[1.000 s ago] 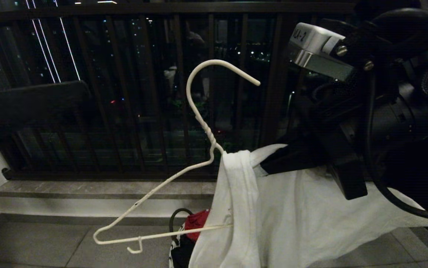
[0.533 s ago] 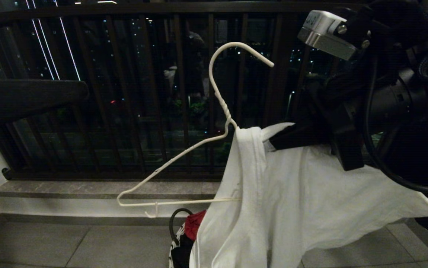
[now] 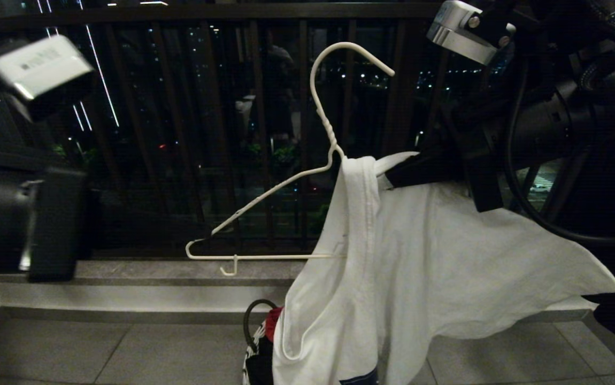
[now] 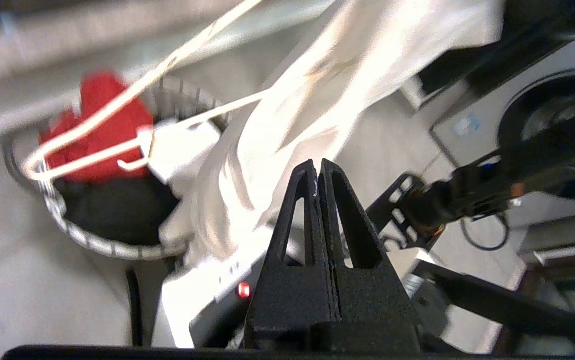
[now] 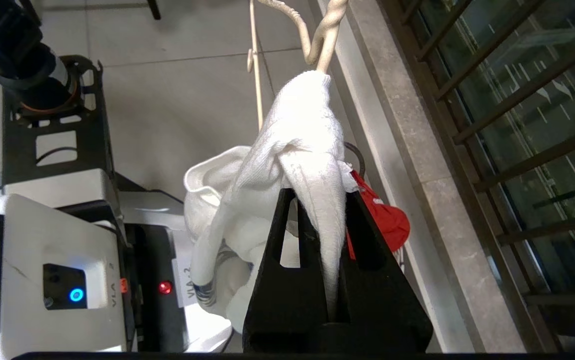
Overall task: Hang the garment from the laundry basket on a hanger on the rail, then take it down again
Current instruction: Hang the clothes on the clothes rack
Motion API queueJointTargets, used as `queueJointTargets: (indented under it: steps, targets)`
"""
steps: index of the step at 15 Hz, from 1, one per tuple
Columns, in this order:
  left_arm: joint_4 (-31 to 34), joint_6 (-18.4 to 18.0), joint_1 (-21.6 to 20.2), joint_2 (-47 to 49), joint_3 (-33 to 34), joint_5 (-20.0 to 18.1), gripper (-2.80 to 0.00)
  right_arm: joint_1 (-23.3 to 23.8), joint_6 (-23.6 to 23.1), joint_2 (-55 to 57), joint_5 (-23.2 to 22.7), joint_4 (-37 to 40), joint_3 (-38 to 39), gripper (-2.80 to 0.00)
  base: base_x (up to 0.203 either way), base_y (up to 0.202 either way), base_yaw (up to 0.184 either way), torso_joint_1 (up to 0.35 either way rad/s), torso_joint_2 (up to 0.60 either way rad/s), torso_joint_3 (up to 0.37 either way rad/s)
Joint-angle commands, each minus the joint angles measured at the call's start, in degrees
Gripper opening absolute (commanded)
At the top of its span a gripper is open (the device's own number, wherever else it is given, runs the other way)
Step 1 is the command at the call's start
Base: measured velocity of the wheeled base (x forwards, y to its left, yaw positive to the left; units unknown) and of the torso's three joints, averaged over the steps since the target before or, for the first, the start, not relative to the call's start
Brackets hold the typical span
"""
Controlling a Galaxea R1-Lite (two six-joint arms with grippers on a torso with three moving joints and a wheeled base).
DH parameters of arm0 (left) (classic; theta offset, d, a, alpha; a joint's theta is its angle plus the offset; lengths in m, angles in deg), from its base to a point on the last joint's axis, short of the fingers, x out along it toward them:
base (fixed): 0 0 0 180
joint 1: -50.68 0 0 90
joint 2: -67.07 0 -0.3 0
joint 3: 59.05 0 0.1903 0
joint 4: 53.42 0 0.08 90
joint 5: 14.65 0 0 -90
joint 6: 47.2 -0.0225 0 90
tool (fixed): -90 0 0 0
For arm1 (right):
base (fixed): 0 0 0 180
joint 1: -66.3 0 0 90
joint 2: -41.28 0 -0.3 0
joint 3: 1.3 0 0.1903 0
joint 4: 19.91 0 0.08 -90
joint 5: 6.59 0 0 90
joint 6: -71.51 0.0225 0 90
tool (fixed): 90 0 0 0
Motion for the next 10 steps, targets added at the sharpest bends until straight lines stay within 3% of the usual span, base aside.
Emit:
queueJointTargets:
  steps: [1,2,3,4,6,7,10]
  targets:
    - [0.08,-0.02,1.26,6.96,1.34,0.31,-2.8,0.87,-0.2,0.15,-0.37,0.22,-0.08,-2.8,0.0,0.0,0.0,0.0,0.0,0.0]
    - [-0.06,-0.1,2.14,8.42,2.19,1.4,-2.8,1.04,-0.2,0.23,-0.46,0.14,-0.08,-2.8,0.0,0.0,0.0,0.0,0.0,0.0]
    - [-0.13,-0.09,3.0,10.14,2.72,2.86,-2.33,1.04,-0.11,0.21,-0.46,0.14,-0.08,-2.8,0.0,0.0,0.0,0.0,0.0,0.0]
    - [-0.2,0.01,3.74,11.92,2.99,4.0,0.0,1.12,-0.11,0.15,-0.46,0.14,-0.08,-2.8,0.0,0.0,0.0,0.0,0.0,0.0]
    - [-2.44,0.2,5.03,15.35,4.51,5.03,0.0,1.31,-0.03,0.13,-0.54,0.14,-0.08,-2.8,0.0,0.0,0.0,0.0,0.0,0.0]
    - [-6.51,0.44,5.83,16.85,6.73,5.82,0.0,1.36,-0.03,-0.03,-0.54,0.14,-0.08,-2.8,0.0,0.0,0.0,0.0,0.0,0.0]
    - [-13.02,1.64,8.29,20.44,9.56,13.02,0.0,1.39,-0.03,-0.2,-0.63,0.14,-0.17,-2.8,0.0,0.0,0.0,0.0,0.0,0.0]
